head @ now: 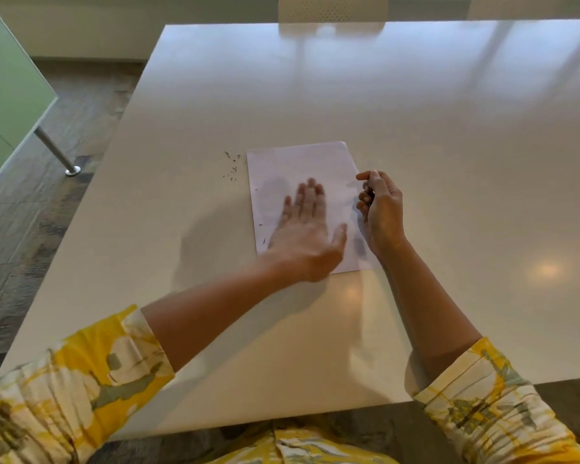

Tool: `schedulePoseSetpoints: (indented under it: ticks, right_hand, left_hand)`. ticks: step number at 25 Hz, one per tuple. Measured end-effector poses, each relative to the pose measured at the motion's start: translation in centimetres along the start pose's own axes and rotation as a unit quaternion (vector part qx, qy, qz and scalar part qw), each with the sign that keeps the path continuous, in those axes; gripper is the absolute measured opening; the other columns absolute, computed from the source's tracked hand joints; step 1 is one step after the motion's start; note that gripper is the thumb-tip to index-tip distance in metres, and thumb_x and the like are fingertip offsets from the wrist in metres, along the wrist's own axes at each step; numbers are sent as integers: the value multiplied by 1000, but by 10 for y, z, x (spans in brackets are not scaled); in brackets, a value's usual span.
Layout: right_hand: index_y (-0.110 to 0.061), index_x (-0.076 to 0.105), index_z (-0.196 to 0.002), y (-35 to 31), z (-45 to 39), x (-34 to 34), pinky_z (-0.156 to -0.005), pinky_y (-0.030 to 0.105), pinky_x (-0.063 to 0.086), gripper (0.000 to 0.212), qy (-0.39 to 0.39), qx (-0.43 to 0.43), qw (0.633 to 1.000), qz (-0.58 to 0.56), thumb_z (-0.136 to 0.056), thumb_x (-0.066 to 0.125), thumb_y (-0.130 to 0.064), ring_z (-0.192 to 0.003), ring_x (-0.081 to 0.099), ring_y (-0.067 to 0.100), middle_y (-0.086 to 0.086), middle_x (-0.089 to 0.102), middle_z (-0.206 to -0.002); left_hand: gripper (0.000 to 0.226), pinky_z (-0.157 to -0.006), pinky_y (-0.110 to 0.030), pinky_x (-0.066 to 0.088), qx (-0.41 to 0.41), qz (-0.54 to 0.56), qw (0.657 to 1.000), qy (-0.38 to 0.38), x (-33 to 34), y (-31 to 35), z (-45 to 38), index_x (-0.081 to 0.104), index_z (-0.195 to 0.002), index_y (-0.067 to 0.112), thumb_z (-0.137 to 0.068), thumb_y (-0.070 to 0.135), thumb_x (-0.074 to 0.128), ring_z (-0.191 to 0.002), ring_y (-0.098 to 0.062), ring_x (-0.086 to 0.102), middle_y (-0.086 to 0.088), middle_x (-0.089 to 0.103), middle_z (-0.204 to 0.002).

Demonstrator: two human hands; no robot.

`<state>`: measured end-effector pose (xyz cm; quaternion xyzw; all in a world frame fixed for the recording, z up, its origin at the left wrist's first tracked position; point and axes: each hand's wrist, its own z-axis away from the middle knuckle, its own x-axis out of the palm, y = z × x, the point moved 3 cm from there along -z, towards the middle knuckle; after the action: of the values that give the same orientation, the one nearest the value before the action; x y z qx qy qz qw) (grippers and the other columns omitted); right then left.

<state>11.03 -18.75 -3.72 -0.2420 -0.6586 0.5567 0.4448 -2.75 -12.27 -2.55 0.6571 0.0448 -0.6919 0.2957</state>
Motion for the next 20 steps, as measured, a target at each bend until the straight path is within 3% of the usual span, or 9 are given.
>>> schedulePoseSetpoints:
  ticks: [3, 7, 10, 16, 20]
  right_hand:
    - [-14, 64, -89, -3, 4, -1, -53, 15, 37, 29, -17, -24, 999, 17, -106, 41, -22, -55, 38, 4, -8, 44, -65]
    - [-12, 66, -89, -4, 7, -1, -51, 16, 35, 32, -34, -40, 998, 31, -106, 43, -26, -53, 36, 4, -13, 49, -62]
    - [-8, 65, -88, -3, 5, 2, -47, 18, 27, 32, -32, -27, 999, 6, -106, 43, -22, -51, 30, 5, -5, 40, -62]
    - [-7, 67, -89, 0, 2, 1, -46, 18, 25, 33, -30, -27, 999, 19, -106, 42, -21, -50, 28, 6, -5, 37, -61]
    - [-7, 67, -90, 0, 2, 1, -46, 18, 25, 34, -30, -28, 999, 28, -106, 42, -21, -50, 28, 6, -6, 38, -59]
  left_hand:
    - [72, -119, -32, -18, 94, 46, 994, -36, 24, 39, 8, -22, -154, 12, -104, 43, 20, -146, -13, -30, -4, -29, -162]
    - [70, -121, -36, -16, 78, -9, 997, -22, 35, 33, 8, -18, -155, 14, -104, 49, 15, -148, -12, -27, -2, -23, -164]
    - [76, -121, -39, -17, 61, -40, 997, -20, 29, 9, 6, -17, -156, 17, -100, 61, 9, -147, -12, -28, 1, -25, -163]
    - [89, -120, -41, -19, -50, -89, 995, -4, -2, -63, 4, -21, -155, 17, -92, 75, 4, -148, -14, -28, 3, -27, -162]
    - [95, -119, -43, -21, -148, -121, 982, -9, -25, -80, -7, -20, -154, 9, -91, 75, 2, -149, -19, -27, -6, -26, -163]
